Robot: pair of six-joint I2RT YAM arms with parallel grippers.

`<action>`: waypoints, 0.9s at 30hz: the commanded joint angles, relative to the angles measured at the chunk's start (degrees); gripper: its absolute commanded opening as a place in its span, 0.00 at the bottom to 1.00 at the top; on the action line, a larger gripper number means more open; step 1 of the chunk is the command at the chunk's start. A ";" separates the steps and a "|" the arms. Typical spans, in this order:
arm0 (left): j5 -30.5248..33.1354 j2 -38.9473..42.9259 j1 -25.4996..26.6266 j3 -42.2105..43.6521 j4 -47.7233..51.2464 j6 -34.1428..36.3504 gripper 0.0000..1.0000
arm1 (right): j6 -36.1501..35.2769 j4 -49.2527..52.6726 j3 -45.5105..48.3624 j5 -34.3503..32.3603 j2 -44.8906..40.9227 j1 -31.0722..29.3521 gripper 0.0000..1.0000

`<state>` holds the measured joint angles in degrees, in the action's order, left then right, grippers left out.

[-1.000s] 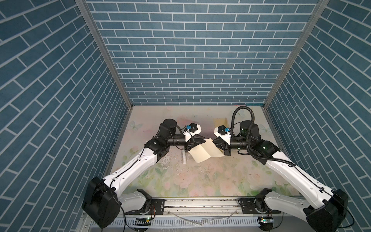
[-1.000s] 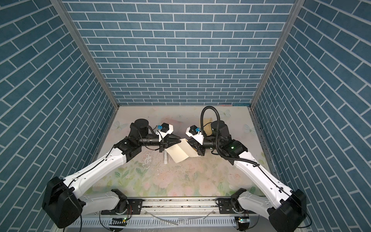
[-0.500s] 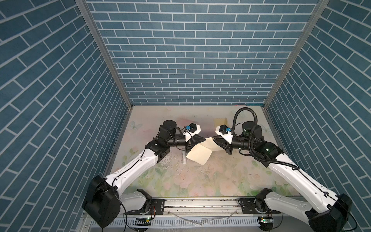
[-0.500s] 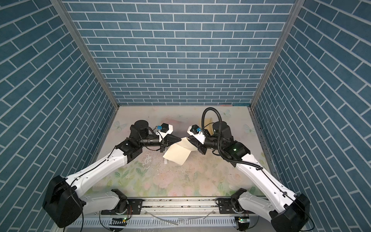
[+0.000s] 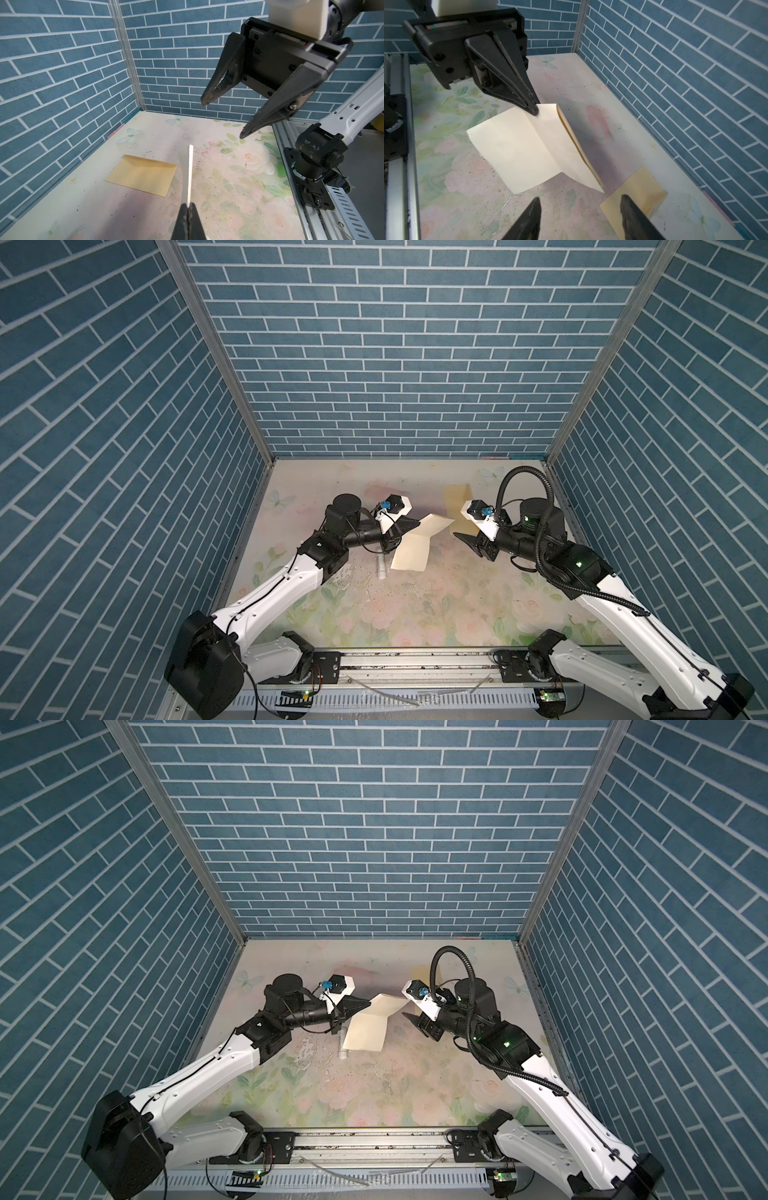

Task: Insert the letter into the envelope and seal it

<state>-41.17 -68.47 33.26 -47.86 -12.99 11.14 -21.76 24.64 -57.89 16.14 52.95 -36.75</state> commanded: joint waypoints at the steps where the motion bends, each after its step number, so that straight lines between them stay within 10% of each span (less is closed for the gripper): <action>1: 1.71 1.03 0.05 0.78 -0.68 -0.06 0.00 | -0.15 2.49 -5.21 1.40 -0.62 -0.16 0.68; 27: -0.77 1.10 0.67 0.48 0.38 -0.06 0.00 | 1.91 4.80 -13.14 16.01 12.62 -0.19 0.78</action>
<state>-40.25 -68.29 33.65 -47.86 -12.62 11.14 -18.33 30.02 -67.66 30.39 64.36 -36.75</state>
